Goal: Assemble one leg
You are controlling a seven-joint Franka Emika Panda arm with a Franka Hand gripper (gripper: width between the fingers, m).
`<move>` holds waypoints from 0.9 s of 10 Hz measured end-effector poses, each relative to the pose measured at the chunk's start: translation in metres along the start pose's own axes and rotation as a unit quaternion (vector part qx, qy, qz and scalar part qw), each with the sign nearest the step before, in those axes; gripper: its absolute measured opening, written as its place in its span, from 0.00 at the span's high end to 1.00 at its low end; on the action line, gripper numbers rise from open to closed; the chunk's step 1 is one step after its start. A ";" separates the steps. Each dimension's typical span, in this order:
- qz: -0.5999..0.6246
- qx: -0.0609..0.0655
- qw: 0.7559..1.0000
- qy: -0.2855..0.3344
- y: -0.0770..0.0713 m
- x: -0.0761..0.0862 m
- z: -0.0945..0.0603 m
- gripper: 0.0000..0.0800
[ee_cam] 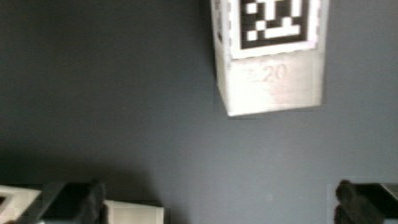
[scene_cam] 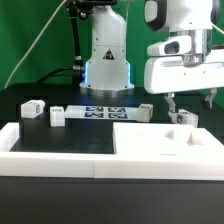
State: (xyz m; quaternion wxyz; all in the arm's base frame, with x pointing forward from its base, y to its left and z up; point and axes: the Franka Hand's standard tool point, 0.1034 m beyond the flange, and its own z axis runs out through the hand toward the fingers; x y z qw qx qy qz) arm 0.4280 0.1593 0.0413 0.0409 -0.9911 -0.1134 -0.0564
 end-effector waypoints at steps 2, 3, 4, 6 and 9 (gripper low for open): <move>-0.001 0.001 1.000 -0.006 -0.002 -0.002 0.002 0.19; -0.005 0.000 1.000 -0.031 -0.005 -0.008 0.004 0.19; -0.005 -0.002 0.997 -0.079 -0.006 -0.009 0.003 0.19; -0.004 -0.003 0.990 -0.141 -0.006 -0.009 0.002 0.19; -0.002 -0.003 0.972 -0.237 -0.008 -0.012 0.005 0.19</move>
Offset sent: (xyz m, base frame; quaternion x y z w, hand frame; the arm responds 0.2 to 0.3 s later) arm -0.0008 0.0089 -0.0003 0.0034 -0.1988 -0.0023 0.9800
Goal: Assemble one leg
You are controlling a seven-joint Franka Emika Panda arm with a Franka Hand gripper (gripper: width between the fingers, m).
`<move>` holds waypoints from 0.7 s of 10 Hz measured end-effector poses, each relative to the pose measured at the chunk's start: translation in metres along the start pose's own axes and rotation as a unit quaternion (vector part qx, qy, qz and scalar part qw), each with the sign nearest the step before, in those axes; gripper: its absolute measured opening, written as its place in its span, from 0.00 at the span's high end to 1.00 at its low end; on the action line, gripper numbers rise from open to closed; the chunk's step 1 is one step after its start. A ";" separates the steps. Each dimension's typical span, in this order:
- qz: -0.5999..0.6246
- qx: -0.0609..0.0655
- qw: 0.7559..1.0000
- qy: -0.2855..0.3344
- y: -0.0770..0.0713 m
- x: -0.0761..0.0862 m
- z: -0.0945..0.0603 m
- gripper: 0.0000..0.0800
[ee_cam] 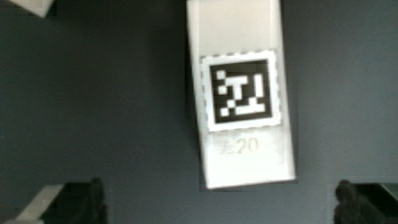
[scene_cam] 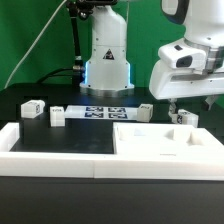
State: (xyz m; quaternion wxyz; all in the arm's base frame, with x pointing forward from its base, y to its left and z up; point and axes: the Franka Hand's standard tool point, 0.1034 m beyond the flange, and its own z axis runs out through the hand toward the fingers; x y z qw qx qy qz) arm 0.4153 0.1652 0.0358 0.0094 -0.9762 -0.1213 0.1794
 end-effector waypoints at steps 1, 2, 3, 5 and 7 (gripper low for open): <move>0.002 0.000 0.999 -0.041 -0.001 -0.003 0.003 0.19; 0.008 -0.002 0.997 -0.073 -0.003 -0.004 0.008 0.19; 0.013 -0.003 0.994 -0.112 -0.006 -0.005 0.014 0.19; 0.018 -0.004 0.984 -0.178 -0.006 -0.010 0.026 0.19; 0.026 -0.005 0.968 -0.248 -0.008 -0.010 0.035 0.19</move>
Offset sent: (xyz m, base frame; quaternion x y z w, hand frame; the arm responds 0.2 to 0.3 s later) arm -0.0046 -0.0057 -0.0119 -0.0481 -0.1098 0.0343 0.9922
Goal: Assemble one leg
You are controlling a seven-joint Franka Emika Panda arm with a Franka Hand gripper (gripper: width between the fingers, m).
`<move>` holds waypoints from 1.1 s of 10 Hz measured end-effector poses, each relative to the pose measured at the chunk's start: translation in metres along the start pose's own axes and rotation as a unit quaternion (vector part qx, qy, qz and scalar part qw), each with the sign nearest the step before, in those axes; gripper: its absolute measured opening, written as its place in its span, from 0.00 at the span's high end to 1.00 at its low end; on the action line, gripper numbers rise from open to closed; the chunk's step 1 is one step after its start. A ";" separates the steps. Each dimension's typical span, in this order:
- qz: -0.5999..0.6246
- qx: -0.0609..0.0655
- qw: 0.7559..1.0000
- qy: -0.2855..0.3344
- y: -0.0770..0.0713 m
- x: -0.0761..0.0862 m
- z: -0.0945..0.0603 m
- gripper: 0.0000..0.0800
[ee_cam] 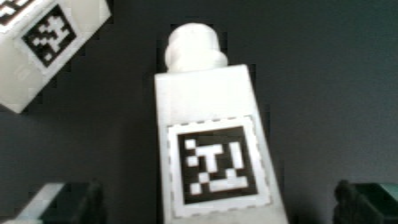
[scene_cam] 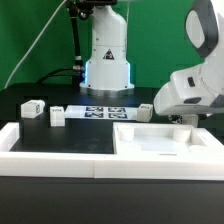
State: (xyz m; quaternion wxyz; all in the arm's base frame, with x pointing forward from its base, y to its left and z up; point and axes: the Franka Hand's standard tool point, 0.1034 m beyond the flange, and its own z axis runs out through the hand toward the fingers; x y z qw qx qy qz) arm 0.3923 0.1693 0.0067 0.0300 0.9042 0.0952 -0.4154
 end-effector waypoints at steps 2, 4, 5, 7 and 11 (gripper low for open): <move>-0.001 0.000 0.999 -0.043 0.001 0.003 0.002 0.19; -0.001 0.001 0.999 -0.036 0.000 0.005 0.001 0.19; -0.001 0.001 0.999 -0.036 0.000 0.005 0.001 0.38; -0.001 0.001 0.999 -0.036 0.000 0.005 0.001 0.60; -0.001 0.001 0.999 -0.036 0.000 0.005 0.001 0.64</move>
Offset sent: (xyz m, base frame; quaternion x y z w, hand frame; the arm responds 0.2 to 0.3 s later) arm 0.0000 0.0000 0.0000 0.0000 0.0000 0.0000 1.0000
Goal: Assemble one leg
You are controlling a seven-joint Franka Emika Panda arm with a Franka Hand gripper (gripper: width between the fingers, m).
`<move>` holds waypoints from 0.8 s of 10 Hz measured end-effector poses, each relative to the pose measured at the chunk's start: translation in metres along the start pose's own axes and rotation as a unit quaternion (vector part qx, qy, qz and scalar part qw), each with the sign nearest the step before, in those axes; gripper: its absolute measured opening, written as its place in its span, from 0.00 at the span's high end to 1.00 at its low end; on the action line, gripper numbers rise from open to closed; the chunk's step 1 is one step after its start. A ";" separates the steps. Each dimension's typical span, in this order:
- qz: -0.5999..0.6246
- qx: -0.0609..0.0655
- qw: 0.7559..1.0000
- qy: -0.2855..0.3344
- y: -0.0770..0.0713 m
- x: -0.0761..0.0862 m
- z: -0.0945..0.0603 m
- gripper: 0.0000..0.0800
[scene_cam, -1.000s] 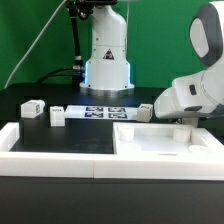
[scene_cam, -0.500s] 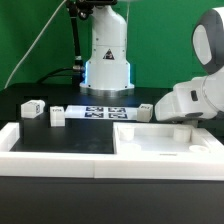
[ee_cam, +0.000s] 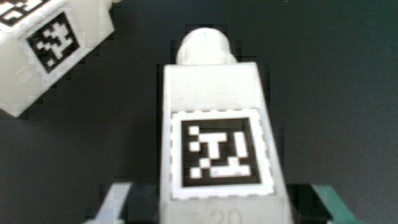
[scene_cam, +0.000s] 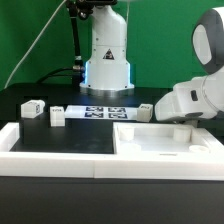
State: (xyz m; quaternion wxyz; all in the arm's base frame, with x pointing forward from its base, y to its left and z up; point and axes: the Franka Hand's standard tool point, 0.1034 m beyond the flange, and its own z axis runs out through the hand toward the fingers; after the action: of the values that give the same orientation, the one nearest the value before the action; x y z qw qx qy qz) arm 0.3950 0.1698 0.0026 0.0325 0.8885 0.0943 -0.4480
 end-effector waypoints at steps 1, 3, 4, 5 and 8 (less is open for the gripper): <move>-0.002 0.002 1.000 0.000 0.001 -0.001 -0.002 0.64; -0.009 0.020 1.000 0.007 0.015 -0.027 -0.028 0.64; -0.003 0.026 1.000 0.007 0.024 -0.041 -0.040 0.64; -0.002 0.031 0.999 0.009 0.034 -0.051 -0.051 0.64; 0.005 0.035 0.999 0.030 0.041 -0.055 -0.056 0.64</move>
Offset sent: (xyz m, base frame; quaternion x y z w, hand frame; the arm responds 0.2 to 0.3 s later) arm -0.0002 -0.0255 0.0704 0.0615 -0.0330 0.0072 0.9975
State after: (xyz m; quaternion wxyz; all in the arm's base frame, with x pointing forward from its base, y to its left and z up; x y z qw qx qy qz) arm 0.4153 0.1302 0.0796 0.0009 0.9027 0.0750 -0.4237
